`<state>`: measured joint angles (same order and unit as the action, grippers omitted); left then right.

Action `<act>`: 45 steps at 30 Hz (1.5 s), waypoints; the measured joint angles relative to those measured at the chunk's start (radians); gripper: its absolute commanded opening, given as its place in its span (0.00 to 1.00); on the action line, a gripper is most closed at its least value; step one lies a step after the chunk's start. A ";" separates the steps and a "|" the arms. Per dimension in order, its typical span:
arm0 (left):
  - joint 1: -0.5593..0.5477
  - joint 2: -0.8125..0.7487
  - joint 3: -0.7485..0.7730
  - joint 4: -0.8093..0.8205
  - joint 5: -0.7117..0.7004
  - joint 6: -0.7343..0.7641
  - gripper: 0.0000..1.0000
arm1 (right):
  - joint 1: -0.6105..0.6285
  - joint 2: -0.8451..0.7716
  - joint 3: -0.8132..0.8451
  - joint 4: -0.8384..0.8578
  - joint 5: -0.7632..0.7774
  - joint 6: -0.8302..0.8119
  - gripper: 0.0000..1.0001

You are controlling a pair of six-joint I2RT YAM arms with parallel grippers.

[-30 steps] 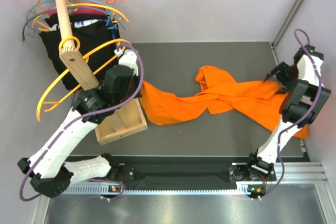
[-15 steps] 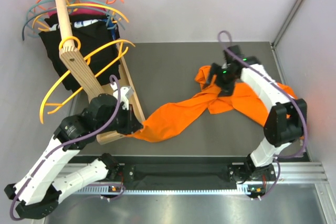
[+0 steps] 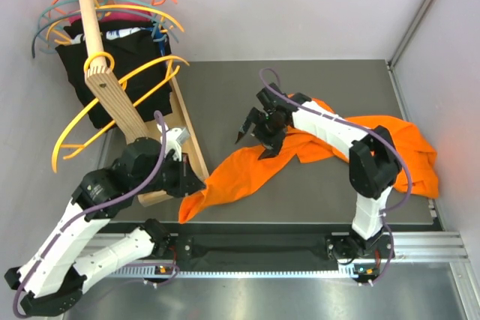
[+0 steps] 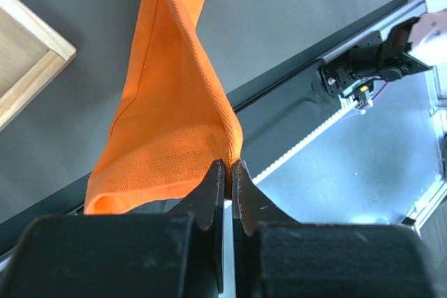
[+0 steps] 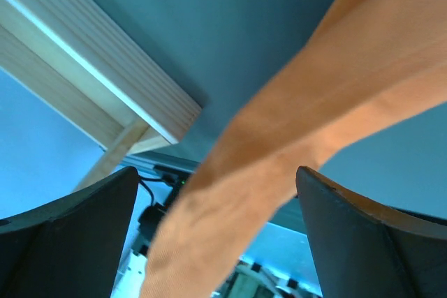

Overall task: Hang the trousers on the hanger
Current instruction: Flatten out the trousers at the center of the board.

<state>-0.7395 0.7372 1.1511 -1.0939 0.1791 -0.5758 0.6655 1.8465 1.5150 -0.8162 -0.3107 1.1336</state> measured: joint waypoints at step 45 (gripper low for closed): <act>-0.003 0.106 0.023 -0.033 -0.091 0.052 0.62 | -0.010 -0.267 -0.272 0.039 0.023 -0.495 0.83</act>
<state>-0.7422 0.8429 1.1736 -1.1267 0.0883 -0.5236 0.6552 1.5795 1.2430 -0.7773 -0.2874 0.6388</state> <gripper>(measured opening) 0.613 0.854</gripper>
